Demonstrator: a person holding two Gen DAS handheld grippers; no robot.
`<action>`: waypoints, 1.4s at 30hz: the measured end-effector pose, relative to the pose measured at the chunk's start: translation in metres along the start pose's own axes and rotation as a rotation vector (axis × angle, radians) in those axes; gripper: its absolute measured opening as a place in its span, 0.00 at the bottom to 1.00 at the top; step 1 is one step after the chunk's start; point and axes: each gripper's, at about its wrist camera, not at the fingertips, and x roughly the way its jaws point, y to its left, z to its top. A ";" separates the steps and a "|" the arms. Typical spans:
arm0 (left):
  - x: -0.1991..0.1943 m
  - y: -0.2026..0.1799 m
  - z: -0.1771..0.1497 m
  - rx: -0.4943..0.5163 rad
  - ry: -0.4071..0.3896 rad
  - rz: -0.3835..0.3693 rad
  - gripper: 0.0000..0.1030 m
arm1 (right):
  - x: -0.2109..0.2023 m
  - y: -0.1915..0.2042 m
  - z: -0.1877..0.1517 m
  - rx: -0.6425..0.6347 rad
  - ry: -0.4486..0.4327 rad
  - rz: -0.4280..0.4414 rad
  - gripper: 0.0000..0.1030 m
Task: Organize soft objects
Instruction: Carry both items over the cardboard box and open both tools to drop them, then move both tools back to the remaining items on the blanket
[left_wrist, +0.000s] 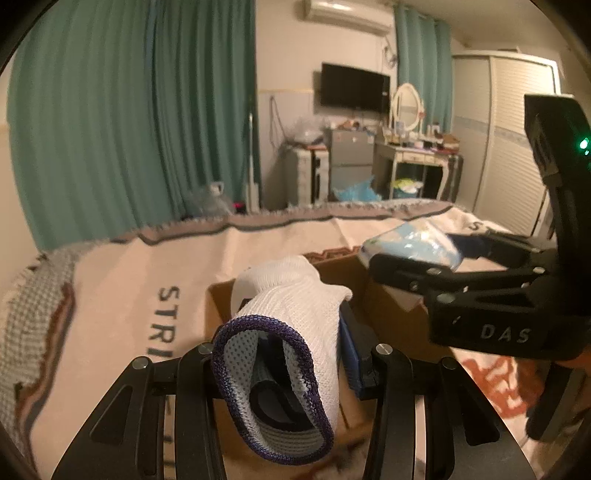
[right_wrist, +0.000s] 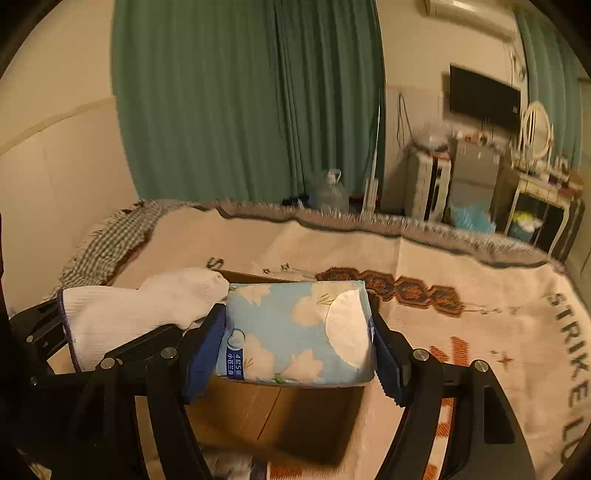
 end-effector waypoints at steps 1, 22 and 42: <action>0.013 0.003 0.000 -0.006 0.014 -0.001 0.41 | 0.015 -0.005 0.000 0.012 0.021 0.004 0.70; -0.006 -0.008 0.019 0.023 0.017 0.117 0.78 | -0.011 -0.034 0.014 0.072 -0.005 -0.095 0.89; -0.272 -0.045 -0.008 0.065 -0.242 0.211 0.93 | -0.312 0.040 -0.022 -0.034 -0.202 -0.165 1.00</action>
